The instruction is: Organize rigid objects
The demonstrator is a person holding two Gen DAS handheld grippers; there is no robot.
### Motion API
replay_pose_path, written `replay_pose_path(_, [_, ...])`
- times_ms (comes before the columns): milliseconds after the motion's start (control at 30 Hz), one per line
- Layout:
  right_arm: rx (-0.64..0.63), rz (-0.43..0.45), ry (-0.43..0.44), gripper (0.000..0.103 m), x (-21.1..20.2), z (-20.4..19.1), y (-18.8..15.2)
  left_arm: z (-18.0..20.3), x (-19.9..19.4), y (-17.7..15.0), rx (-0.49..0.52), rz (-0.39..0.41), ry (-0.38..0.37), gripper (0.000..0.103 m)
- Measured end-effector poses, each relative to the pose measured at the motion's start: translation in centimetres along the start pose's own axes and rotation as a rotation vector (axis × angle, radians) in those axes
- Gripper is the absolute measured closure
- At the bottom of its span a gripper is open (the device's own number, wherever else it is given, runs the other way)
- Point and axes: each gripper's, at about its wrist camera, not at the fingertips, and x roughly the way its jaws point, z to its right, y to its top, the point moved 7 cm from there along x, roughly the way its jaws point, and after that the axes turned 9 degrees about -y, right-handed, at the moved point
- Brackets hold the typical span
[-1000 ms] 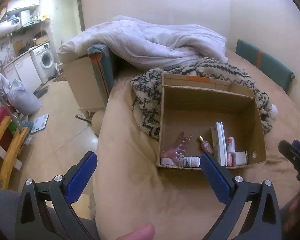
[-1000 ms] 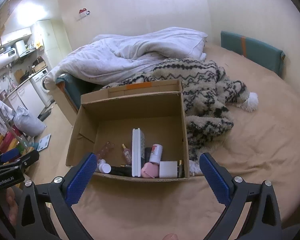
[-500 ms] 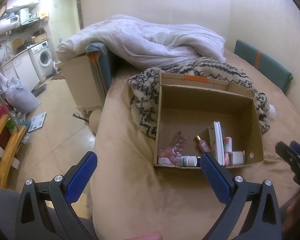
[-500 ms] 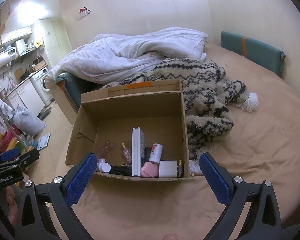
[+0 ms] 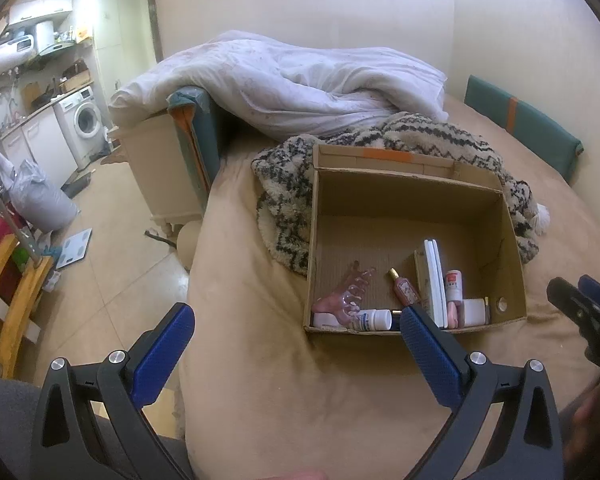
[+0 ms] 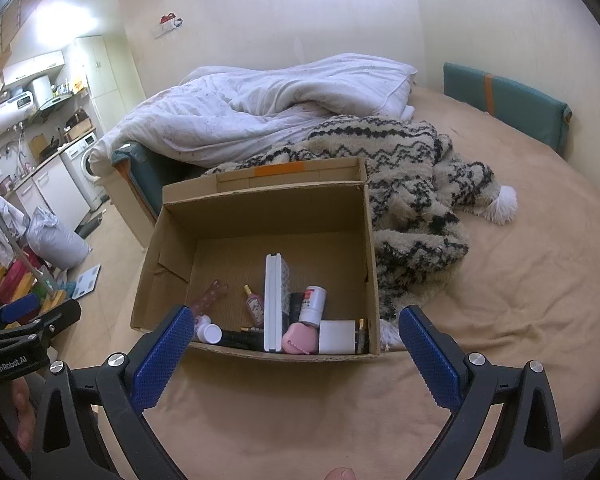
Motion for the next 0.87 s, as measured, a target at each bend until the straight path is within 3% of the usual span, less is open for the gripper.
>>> replay_pose_path(867, [-0.009, 0.014, 0.004, 0.0, -0.08, -0.28, 0.09, -0.15, 0.38, -0.28, -0.006, -0.008, 0.011, 0.0])
